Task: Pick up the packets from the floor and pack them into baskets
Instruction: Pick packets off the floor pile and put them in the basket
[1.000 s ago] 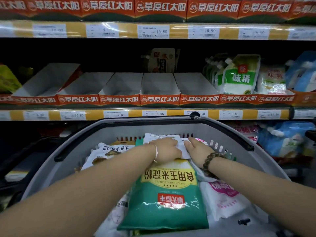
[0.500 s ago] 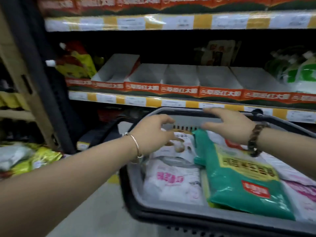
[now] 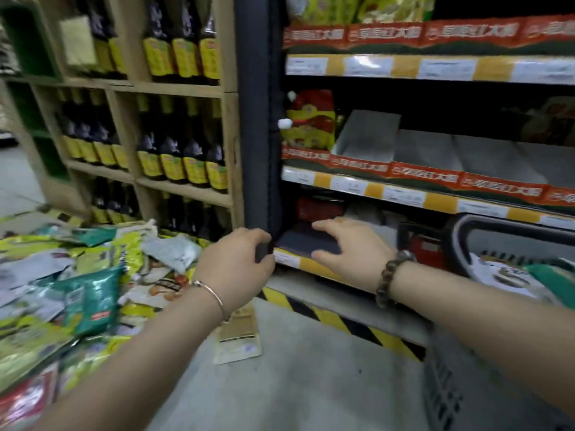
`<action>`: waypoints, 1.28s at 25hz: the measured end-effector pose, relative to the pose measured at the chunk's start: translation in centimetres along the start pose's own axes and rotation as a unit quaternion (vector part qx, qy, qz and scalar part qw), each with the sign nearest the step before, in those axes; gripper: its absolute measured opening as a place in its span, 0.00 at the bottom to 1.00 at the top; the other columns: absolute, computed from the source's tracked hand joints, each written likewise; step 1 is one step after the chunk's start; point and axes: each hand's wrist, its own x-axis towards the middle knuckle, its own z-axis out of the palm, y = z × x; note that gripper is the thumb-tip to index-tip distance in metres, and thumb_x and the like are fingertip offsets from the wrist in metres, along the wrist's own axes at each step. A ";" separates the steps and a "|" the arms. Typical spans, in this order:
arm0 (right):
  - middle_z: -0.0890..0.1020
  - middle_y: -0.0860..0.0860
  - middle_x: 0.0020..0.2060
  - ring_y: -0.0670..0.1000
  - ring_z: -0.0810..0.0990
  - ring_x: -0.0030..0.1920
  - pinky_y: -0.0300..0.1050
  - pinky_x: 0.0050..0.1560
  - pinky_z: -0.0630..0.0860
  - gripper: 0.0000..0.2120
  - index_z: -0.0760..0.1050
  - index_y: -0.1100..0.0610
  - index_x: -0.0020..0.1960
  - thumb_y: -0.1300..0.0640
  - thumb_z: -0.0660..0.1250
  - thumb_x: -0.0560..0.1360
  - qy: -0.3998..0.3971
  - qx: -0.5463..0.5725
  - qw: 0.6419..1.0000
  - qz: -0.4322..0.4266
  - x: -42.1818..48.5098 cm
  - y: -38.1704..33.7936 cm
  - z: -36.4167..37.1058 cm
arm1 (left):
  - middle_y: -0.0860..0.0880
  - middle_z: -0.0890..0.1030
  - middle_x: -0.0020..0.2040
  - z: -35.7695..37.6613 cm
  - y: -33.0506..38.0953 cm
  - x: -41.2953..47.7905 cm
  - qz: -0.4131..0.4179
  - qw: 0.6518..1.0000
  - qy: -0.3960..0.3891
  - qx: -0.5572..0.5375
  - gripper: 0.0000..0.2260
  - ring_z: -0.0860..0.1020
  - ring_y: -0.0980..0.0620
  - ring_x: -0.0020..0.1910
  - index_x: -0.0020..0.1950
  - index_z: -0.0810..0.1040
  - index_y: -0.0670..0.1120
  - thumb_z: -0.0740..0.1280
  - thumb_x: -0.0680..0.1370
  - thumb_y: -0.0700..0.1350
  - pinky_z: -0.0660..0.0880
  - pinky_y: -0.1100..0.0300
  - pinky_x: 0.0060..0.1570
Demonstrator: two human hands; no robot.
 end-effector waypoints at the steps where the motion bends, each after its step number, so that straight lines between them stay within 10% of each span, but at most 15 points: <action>1: 0.70 0.50 0.67 0.53 0.70 0.66 0.49 0.64 0.68 0.26 0.62 0.48 0.72 0.45 0.61 0.76 -0.017 -0.009 1.000 -0.002 0.9 -2.0 1.7 | 0.51 0.75 0.62 0.0 -2.3 -0.3 -0.017 1.000 0.011 0.011 0.17 0.73 0.49 0.61 0.65 0.72 0.53 0.62 0.77 0.51 0.70 0.56 0.57; 14: 0.70 0.51 0.68 0.55 0.71 0.65 0.47 0.60 0.70 0.24 0.64 0.49 0.71 0.47 0.59 0.76 -0.310 -0.083 0.945 -0.059 3.5 -13.0 23.1 | 0.49 0.75 0.65 6.2 -22.9 -11.0 -0.221 0.975 -0.036 -0.009 0.20 0.72 0.47 0.63 0.68 0.71 0.51 0.60 0.76 0.50 0.71 0.55 0.57; 22: 0.75 0.55 0.62 0.56 0.75 0.59 0.47 0.54 0.73 0.32 0.67 0.58 0.69 0.41 0.68 0.72 -0.456 0.063 0.887 0.010 2.7 -20.1 36.4 | 0.48 0.73 0.66 5.6 -29.6 -20.3 -0.330 0.936 -0.124 0.015 0.19 0.73 0.47 0.63 0.69 0.69 0.51 0.62 0.77 0.47 0.72 0.53 0.57; 28: 0.70 0.51 0.35 0.51 0.72 0.37 0.44 0.36 0.68 0.20 0.65 0.54 0.37 0.44 0.73 0.69 -0.493 0.054 0.868 0.028 -2.9 -21.0 41.0 | 0.53 0.71 0.69 6.0 -30.1 -24.5 -0.355 0.920 -0.163 -0.007 0.19 0.73 0.51 0.63 0.67 0.71 0.52 0.62 0.76 0.43 0.71 0.56 0.59; 32: 0.67 0.49 0.28 0.48 0.68 0.30 0.43 0.30 0.63 0.19 0.62 0.54 0.31 0.56 0.70 0.73 -0.445 0.235 0.863 0.040 -3.4 -21.5 40.6 | 0.49 0.76 0.64 7.3 -29.3 -25.9 -0.418 0.894 -0.119 -0.108 0.19 0.75 0.51 0.61 0.66 0.72 0.48 0.66 0.75 0.42 0.70 0.59 0.59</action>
